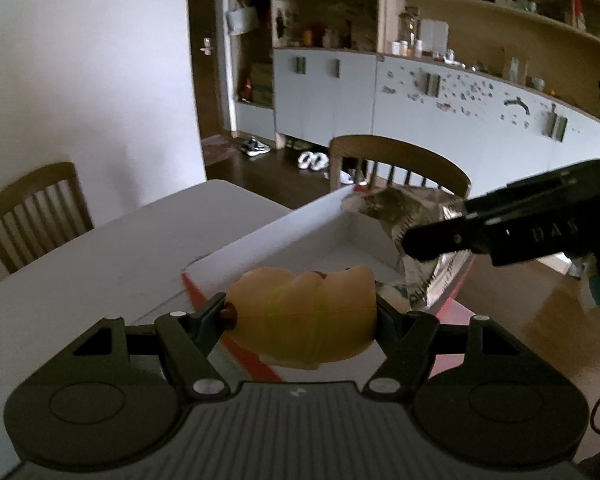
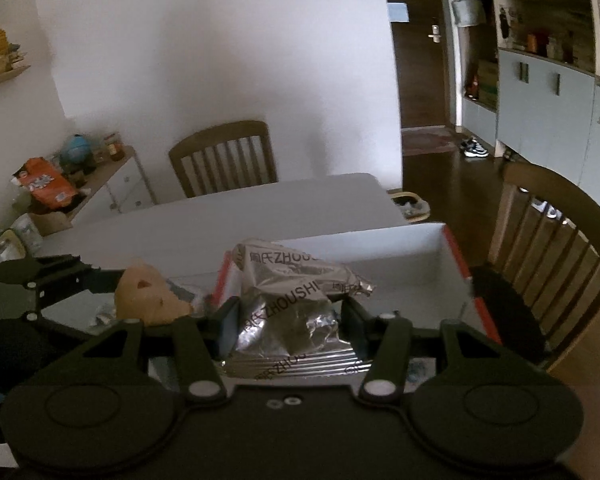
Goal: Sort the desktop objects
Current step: 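Lift and carry the bun and chip bag with both tools over the shoebox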
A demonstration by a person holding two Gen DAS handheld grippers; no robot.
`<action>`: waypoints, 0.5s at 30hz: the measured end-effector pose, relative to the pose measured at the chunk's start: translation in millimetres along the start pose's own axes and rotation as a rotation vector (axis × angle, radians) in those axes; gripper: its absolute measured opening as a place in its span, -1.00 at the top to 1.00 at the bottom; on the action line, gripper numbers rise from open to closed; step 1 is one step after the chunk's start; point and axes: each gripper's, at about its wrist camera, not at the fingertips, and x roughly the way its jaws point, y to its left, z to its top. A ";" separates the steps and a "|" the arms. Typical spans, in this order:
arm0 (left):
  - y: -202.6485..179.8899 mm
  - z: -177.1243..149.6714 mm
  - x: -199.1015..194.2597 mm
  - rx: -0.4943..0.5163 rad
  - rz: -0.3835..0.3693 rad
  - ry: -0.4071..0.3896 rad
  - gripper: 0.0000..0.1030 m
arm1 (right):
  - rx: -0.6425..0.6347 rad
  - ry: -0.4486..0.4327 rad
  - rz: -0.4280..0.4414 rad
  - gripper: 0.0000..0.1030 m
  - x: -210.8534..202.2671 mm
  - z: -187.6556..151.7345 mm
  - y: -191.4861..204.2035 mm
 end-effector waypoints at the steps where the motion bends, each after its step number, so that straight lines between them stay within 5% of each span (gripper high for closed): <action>1: -4.1 1.5 5.7 0.006 -0.007 0.010 -0.43 | 0.000 0.001 -0.007 -0.04 1.5 0.2 -4.5; 15: -32.5 -1.5 68.2 0.088 -0.039 0.160 -0.43 | -0.024 0.039 -0.059 -0.04 31.5 0.4 -47.1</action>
